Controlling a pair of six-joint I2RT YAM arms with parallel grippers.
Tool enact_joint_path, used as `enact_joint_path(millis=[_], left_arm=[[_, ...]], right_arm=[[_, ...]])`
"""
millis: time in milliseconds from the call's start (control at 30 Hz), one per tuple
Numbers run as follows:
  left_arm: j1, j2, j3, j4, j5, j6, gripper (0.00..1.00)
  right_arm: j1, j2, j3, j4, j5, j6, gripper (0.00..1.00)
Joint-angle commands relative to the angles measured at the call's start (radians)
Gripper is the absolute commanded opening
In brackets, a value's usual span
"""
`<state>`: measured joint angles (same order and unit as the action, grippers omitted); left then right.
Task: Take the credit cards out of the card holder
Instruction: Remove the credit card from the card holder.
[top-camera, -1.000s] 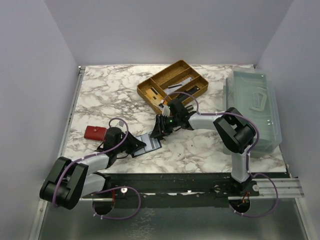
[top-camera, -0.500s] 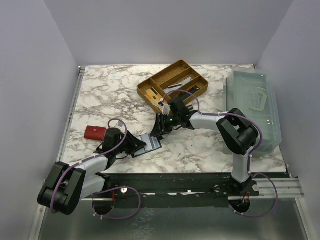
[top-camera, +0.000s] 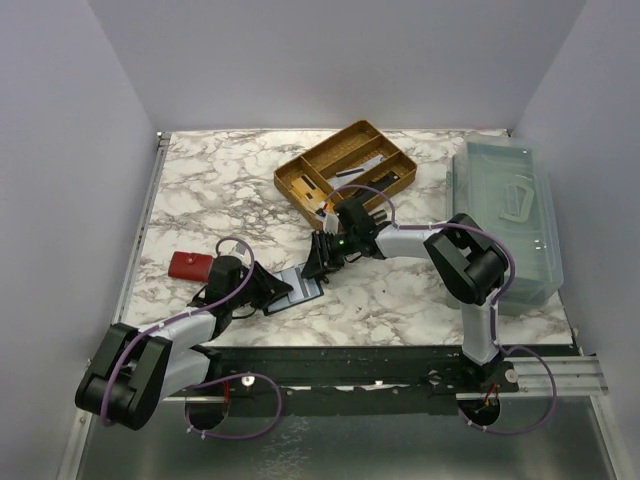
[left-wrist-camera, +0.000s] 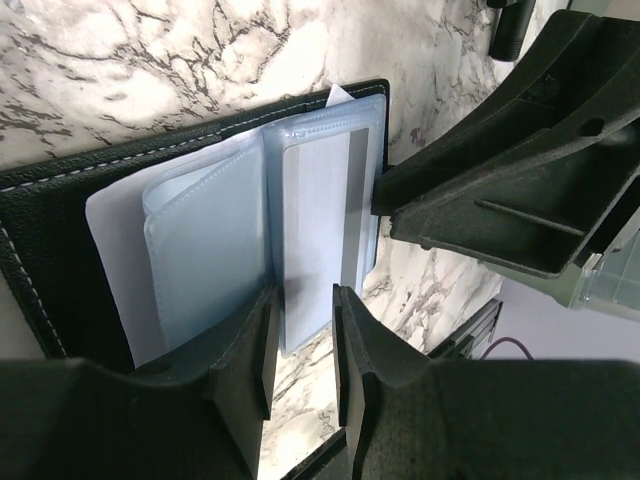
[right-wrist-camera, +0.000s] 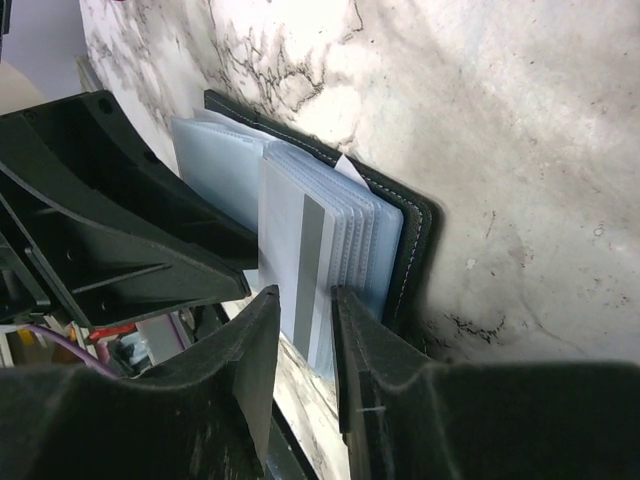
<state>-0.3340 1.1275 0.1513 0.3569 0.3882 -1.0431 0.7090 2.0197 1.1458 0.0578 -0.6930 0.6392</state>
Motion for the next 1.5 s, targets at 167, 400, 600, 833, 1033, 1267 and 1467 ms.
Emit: enact_joint_path(millis=[167,400,600,833,1033,1267,1467], left_arm=[[-0.004,0.060,0.006,0.026,0.002,0.024,0.34],[-0.003,0.057,0.016,0.028,0.007,0.023,0.41],[-0.004,0.052,0.017,0.028,0.015,0.015,0.49],[-0.003,-0.005,0.000,0.028,0.014,0.005,0.66],[-0.003,-0.025,-0.003,0.028,0.034,0.008,0.68],[-0.003,-0.001,0.004,0.038,0.057,0.013,0.68],[-0.004,0.031,0.017,0.045,0.076,0.018,0.68]], right_arm=[[0.004,0.036,-0.007,0.059,-0.177,0.071,0.40],[0.004,0.022,-0.020,0.103,-0.215,0.107,0.42],[0.004,0.038,-0.032,0.142,-0.247,0.151,0.42],[0.004,0.039,-0.044,0.197,-0.306,0.200,0.43],[0.004,0.046,-0.060,0.238,-0.329,0.246,0.43],[0.004,0.053,-0.067,0.247,-0.320,0.267,0.42],[0.004,0.054,-0.075,0.255,-0.310,0.282,0.42]])
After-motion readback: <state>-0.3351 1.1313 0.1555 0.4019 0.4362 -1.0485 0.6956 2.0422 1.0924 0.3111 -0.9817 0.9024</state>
